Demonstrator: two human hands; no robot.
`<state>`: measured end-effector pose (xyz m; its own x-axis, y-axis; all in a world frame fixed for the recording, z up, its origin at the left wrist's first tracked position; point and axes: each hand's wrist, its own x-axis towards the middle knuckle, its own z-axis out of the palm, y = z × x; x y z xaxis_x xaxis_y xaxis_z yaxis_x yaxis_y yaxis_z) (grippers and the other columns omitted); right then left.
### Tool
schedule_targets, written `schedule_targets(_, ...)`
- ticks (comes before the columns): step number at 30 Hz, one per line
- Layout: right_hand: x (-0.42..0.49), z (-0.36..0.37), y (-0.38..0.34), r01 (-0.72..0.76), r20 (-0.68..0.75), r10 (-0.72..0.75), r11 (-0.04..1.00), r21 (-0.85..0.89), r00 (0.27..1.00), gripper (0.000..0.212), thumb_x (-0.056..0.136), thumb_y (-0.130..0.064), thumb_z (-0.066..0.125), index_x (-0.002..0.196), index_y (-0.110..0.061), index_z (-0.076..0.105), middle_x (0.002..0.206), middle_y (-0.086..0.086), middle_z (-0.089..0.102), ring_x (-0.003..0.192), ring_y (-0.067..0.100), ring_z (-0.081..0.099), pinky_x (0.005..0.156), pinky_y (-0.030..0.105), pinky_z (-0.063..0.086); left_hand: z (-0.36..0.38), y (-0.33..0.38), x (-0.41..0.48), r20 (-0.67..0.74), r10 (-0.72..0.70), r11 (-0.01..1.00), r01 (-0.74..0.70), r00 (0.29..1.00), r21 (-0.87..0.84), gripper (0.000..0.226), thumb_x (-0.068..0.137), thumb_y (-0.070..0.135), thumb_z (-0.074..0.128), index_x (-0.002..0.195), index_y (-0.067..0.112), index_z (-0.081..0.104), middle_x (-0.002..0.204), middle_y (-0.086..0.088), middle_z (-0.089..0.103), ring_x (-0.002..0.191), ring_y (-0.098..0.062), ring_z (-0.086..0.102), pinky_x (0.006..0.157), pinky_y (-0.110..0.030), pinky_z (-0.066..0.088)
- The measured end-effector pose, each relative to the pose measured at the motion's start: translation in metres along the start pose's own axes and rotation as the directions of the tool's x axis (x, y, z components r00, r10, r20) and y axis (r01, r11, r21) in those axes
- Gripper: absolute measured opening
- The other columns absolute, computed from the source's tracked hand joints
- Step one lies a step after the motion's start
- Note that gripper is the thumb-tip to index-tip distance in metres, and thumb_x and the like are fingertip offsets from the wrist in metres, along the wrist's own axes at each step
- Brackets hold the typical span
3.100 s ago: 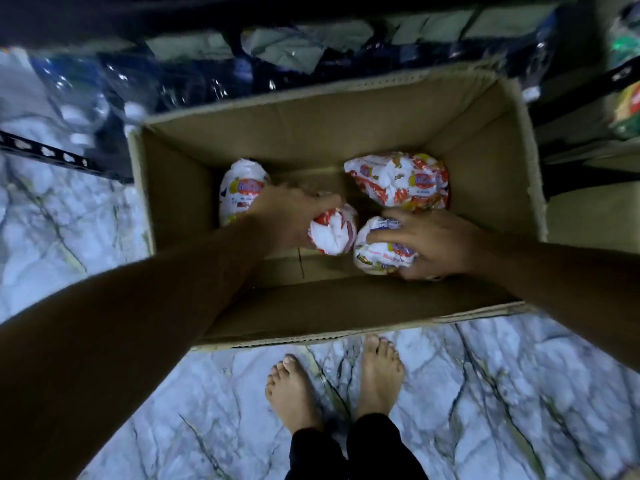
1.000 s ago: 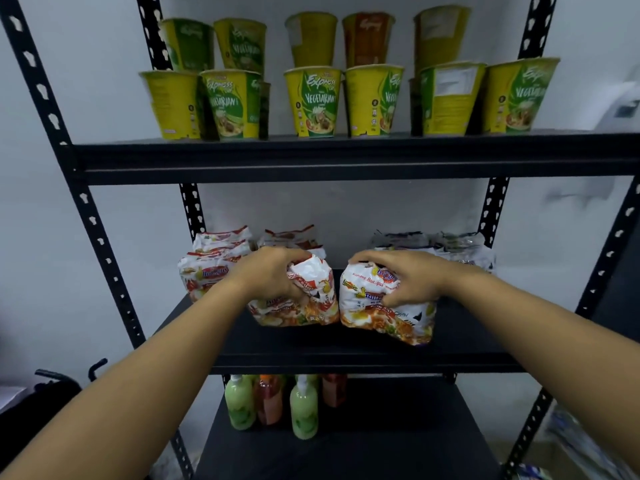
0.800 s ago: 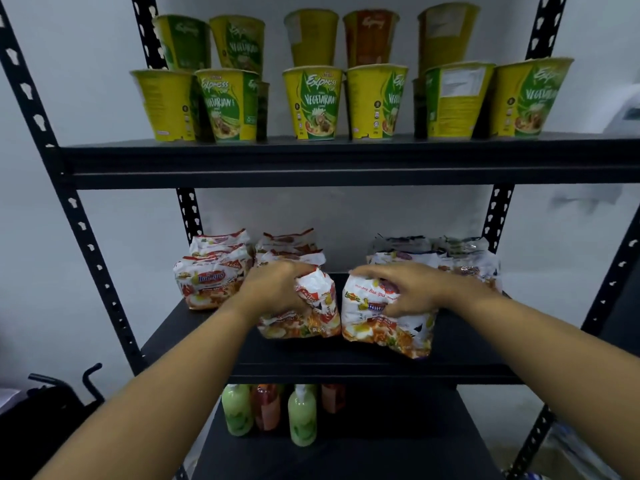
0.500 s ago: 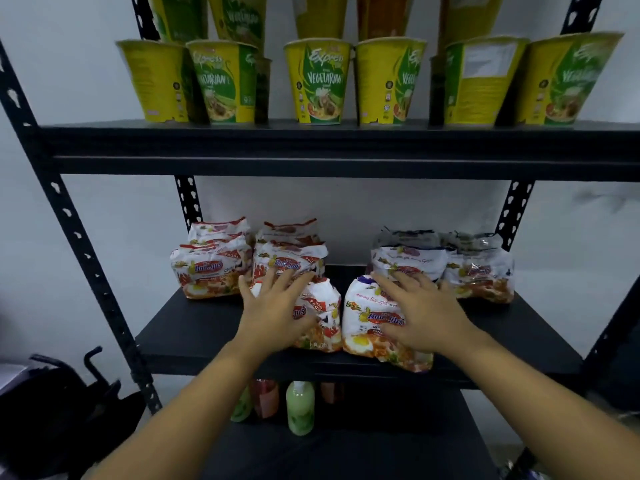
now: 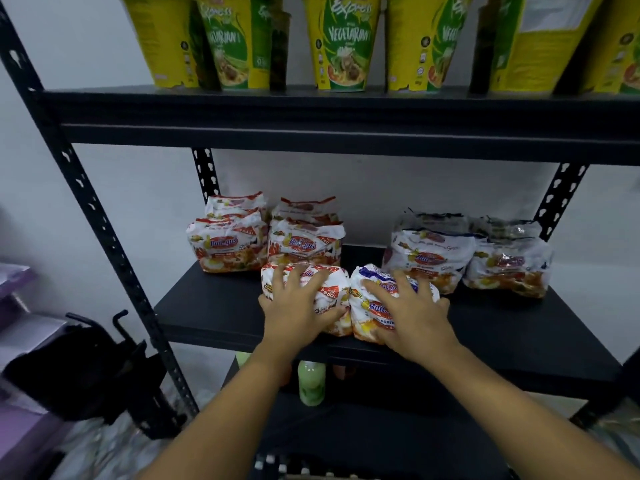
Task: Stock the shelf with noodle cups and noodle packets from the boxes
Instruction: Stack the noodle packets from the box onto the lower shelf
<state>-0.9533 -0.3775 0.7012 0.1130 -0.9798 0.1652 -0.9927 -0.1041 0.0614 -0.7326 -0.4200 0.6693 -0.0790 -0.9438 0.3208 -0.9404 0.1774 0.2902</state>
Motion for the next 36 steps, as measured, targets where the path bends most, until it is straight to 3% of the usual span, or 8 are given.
schedule_targets(11,0.019,0.000,-0.030,0.046,0.001,-0.046,0.999,-0.011,0.999,0.088,0.088,-0.065,0.062,0.150,-0.058,0.000,0.166,0.000,0.006,0.144,0.037,0.020,0.101,0.061,0.040,-0.011,-0.048,0.011,-0.034,-0.038,0.999,0.039,0.999,0.008,0.076,0.081,0.082,0.057,0.147,0.052,0.034,0.161,0.007,0.028,0.153,-0.030,0.010,0.104,-0.067,0.038)
schedule_targets(26,0.056,0.004,-0.098,0.025,-0.028,-0.026,0.999,-0.040,0.999,0.089,0.084,-0.069,0.060,0.150,-0.057,0.001,0.163,-0.003,0.012,0.142,0.033,0.024,0.104,0.057,0.037,-0.036,-0.194,0.054,-0.103,-0.127,0.990,0.132,0.987,0.047,0.075,0.081,0.083,0.053,0.146,0.049,0.037,0.159,0.000,0.036,0.151,-0.035,0.017,0.101,-0.069,0.039)
schedule_targets(36,0.057,0.005,-0.103,-0.011,-0.029,0.010,0.999,-0.050,1.000,0.091,0.083,-0.070,0.061,0.151,-0.057,0.002,0.165,-0.003,0.010,0.143,0.033,0.022,0.106,0.059,0.035,-0.038,-0.213,0.082,-0.048,-0.111,0.992,0.114,0.993,0.063,0.081,0.082,0.083,0.053,0.153,0.053,0.026,0.167,-0.001,0.022,0.155,-0.034,0.001,0.105,-0.073,0.030)
